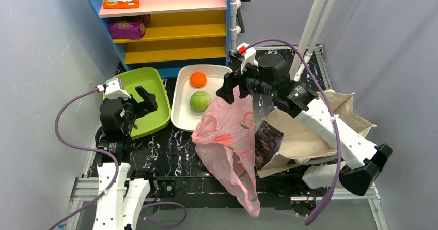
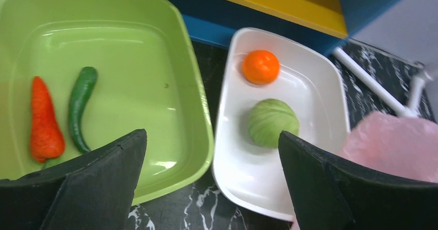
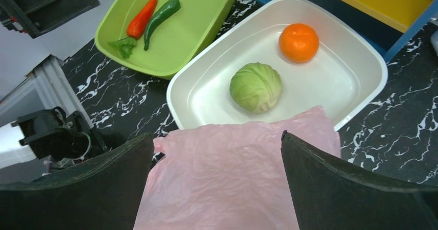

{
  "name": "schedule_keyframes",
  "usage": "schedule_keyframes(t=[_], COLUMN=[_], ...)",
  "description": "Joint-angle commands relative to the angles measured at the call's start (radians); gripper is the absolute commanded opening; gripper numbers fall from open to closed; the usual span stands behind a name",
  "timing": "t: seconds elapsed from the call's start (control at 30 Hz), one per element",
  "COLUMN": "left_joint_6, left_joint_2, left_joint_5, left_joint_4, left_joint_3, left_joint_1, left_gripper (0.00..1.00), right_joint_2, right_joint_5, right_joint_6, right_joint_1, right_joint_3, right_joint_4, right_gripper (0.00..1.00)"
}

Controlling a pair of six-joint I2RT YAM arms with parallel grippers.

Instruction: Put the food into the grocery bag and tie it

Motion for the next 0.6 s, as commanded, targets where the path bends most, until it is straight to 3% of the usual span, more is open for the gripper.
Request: schedule_keyframes(t=[0.0, 0.1, 0.23, 0.4, 0.57], left_joint_6=[0.025, 0.001, 0.049, 0.056, 0.078], left_joint_2=[-0.033, -0.054, -0.116, -0.225, -0.162], left_joint_5=[0.197, 0.285, 0.606, 0.822, 0.996], left_joint_4=[-0.039, -0.145, -0.169, -0.027, 0.053], left_joint_3=[0.031, 0.042, 0.005, -0.106, -0.103], left_joint_1=[-0.013, -0.014, -0.015, -0.069, -0.151], left_gripper=[1.00, 1.00, 1.00, 1.00, 0.92], right_joint_2=[-0.070, -0.100, -0.130, -0.128, -0.113], right_joint_5=[0.065, 0.107, 0.136, 0.134, 0.078], right_joint_6=[-0.022, -0.027, -0.030, -0.047, -0.054], right_joint_1=[0.071, 0.100, 0.107, 0.108, 0.109], right_joint_3=[-0.001, -0.020, -0.060, -0.074, -0.076], right_joint_4=[-0.022, -0.050, -0.047, -0.039, -0.049], right_gripper=[1.00, 1.00, 1.00, 1.00, 1.00])
